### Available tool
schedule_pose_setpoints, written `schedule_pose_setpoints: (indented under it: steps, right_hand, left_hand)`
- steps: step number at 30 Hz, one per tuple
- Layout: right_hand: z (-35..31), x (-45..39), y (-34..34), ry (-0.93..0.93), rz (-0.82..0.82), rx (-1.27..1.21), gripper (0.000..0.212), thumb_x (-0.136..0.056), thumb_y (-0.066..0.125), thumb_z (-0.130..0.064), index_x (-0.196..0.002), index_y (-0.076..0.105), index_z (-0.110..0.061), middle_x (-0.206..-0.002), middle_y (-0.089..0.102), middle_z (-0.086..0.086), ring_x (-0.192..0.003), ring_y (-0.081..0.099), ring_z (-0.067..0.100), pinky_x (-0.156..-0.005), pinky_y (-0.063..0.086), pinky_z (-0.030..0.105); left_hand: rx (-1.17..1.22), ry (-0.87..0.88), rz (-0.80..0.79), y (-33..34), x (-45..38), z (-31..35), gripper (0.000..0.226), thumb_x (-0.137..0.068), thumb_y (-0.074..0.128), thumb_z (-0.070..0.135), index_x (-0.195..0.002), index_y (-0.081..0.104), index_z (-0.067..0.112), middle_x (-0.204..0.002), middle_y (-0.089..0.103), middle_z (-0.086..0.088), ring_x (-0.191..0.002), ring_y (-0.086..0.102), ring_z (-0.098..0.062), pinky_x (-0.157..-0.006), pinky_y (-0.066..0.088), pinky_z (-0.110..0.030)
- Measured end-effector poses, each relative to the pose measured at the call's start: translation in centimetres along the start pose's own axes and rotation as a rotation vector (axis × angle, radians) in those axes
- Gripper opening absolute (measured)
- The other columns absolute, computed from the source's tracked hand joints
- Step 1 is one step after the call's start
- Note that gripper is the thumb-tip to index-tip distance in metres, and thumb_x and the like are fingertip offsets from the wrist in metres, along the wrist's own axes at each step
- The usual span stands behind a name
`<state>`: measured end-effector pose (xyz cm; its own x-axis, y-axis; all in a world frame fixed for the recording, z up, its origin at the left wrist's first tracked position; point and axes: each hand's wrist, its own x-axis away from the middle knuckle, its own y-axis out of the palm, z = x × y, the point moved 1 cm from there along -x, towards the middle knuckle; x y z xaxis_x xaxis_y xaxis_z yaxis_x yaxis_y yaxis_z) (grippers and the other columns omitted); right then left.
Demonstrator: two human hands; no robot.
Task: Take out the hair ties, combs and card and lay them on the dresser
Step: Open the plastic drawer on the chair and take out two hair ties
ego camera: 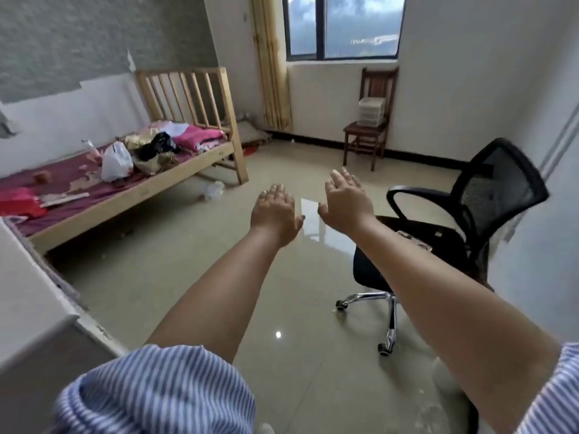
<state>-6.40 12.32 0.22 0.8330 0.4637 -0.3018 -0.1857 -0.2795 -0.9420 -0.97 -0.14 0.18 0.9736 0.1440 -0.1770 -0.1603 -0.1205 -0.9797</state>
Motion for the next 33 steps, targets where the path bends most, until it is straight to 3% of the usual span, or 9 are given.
schedule_pose_setpoints:
  steps: [6,12,15,22,26,33]
  right_hand:
    - [-0.3,-8.7,11.8,0.085,-0.276,-0.039,0.049,-0.093,0.042,-0.02,-0.135,0.034,0.004,-0.15,0.029,0.017,-0.144,0.014,0.028,-0.12,0.013,0.037]
    - [-0.4,-20.9,19.3,0.191,-0.363,-0.04,0.055,-0.094,0.042,-0.024,-0.139,0.028,0.004,-0.153,0.022,0.016,-0.145,0.011,0.027,-0.12,0.012,0.036]
    - [0.6,-26.6,21.7,0.249,-0.378,-0.062,0.051,-0.092,0.045,-0.024,-0.134,0.035,0.004,-0.149,0.029,0.017,-0.143,0.017,0.027,-0.118,0.017,0.037]
    - [8.2,-40.8,26.5,0.408,-0.385,-0.066,0.042,-0.091,0.046,-0.022,-0.124,0.043,0.003,-0.134,0.044,0.017,-0.136,0.029,0.03,-0.112,0.028,0.038]
    - [14.4,-51.1,29.2,0.454,-0.368,-0.063,0.047,-0.091,0.047,-0.025,-0.129,0.04,0.002,-0.141,0.039,0.016,-0.138,0.026,0.029,-0.113,0.027,0.038]
    - [21.1,-67.9,35.5,0.376,-0.505,-0.04,0.065,-0.092,0.046,-0.038,-0.143,0.023,-0.006,-0.155,0.02,0.013,-0.145,0.01,0.028,-0.12,0.013,0.04]
  left_hand:
    - [0.055,-0.036,-0.268,10.5,-8.9,-6.5,0.061,-0.096,0.035,0.041,-0.141,0.026,0.001,-0.155,0.018,-0.018,-0.144,0.015,-0.028,-0.119,0.013,-0.038]
    - [0.027,0.02,-0.41,16.8,-21.6,-14.1,0.063,-0.097,0.032,0.044,-0.143,0.02,0.003,-0.156,0.013,-0.016,-0.145,0.01,-0.027,-0.119,0.011,-0.038]
    - [0.018,0.052,-0.45,19.1,-28.5,-16.2,0.065,-0.096,0.033,0.046,-0.143,0.02,0.003,-0.156,0.014,-0.016,-0.145,0.01,-0.027,-0.119,0.012,-0.038]
    - [0.023,0.168,-0.48,24.3,-46.2,-15.4,0.066,-0.096,0.033,0.046,-0.144,0.019,0.002,-0.156,0.014,-0.015,-0.145,0.01,-0.027,-0.119,0.013,-0.038]
    - [0.049,0.198,-0.446,26.5,-58.9,-13.9,0.066,-0.095,0.034,0.045,-0.143,0.021,0.002,-0.156,0.015,-0.015,-0.145,0.011,-0.027,-0.119,0.014,-0.038]
    - [0.092,0.24,-0.453,29.7,-78.0,-12.5,0.065,-0.096,0.032,0.046,-0.144,0.02,0.004,-0.156,0.016,-0.014,-0.145,0.01,-0.026,-0.119,0.012,-0.039]
